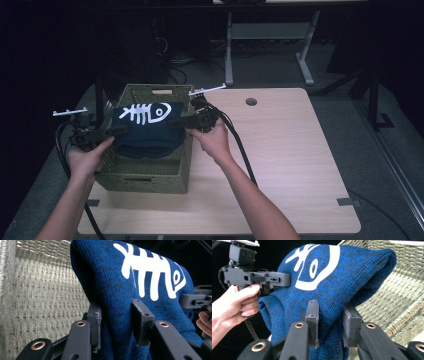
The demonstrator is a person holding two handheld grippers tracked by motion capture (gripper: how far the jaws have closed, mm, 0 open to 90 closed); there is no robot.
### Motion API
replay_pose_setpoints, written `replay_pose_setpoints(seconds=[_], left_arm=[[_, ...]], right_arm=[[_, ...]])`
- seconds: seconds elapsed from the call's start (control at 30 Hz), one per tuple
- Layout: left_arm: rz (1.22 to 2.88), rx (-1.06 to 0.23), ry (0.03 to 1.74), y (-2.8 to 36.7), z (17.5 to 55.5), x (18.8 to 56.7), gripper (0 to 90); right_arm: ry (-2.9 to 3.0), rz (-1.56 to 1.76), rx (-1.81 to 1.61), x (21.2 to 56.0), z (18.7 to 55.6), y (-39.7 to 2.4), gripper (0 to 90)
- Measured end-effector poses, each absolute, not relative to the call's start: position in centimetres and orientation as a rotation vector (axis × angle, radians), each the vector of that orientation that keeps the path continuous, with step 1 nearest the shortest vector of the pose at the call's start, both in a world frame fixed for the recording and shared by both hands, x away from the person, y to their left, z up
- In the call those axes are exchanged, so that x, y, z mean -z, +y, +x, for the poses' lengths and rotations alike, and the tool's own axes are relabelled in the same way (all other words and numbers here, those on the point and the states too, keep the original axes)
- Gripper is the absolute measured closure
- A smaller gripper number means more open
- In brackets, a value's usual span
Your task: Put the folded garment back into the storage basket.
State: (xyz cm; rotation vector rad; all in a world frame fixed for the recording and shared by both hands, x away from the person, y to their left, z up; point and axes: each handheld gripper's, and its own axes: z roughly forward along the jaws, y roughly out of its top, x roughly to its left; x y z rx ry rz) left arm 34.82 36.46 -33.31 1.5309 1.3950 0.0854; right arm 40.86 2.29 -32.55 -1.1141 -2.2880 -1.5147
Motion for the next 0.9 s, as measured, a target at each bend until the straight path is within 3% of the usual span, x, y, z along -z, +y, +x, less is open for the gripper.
replay_pose_setpoints(seconds=[0.5, 0.9], left_arm=[[1.563, -0.121, 1.472, 37.8, 35.2, 34.7, 64.7], [1.623, -0.128, 1.505, 38.0, 35.8, 35.7, 60.3]], right_arm=[[-2.318, -1.134, 1.448, 34.7, 41.5, 4.7, 69.9], [-2.339, -1.167, 1.391, 36.2, 41.7, 5.5, 68.9]])
